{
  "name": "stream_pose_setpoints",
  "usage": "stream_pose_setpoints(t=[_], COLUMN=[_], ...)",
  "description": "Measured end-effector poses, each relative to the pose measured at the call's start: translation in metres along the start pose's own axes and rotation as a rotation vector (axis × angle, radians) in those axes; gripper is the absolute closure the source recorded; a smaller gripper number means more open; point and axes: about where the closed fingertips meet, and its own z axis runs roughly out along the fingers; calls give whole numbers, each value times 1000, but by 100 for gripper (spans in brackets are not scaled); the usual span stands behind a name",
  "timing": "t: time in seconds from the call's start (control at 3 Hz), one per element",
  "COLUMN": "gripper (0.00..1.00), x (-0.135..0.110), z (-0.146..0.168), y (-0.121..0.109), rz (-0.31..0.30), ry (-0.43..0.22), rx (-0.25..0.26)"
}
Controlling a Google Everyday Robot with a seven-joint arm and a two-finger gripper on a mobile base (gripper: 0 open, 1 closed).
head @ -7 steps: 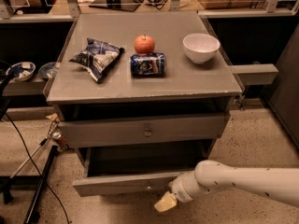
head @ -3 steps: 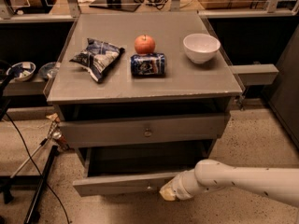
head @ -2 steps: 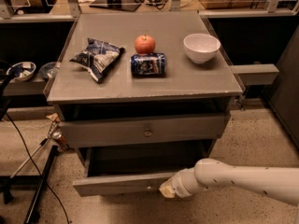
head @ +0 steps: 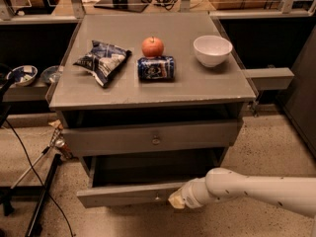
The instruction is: Close middle drawer
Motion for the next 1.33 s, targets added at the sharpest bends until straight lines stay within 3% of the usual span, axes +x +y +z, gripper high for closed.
stream_pose_setpoints(t=[1.0, 1.33], gripper=[5, 0], x=[0, 0], z=[0, 0], y=[0, 0], rz=[0, 0], ry=[0, 0], rx=[0, 0])
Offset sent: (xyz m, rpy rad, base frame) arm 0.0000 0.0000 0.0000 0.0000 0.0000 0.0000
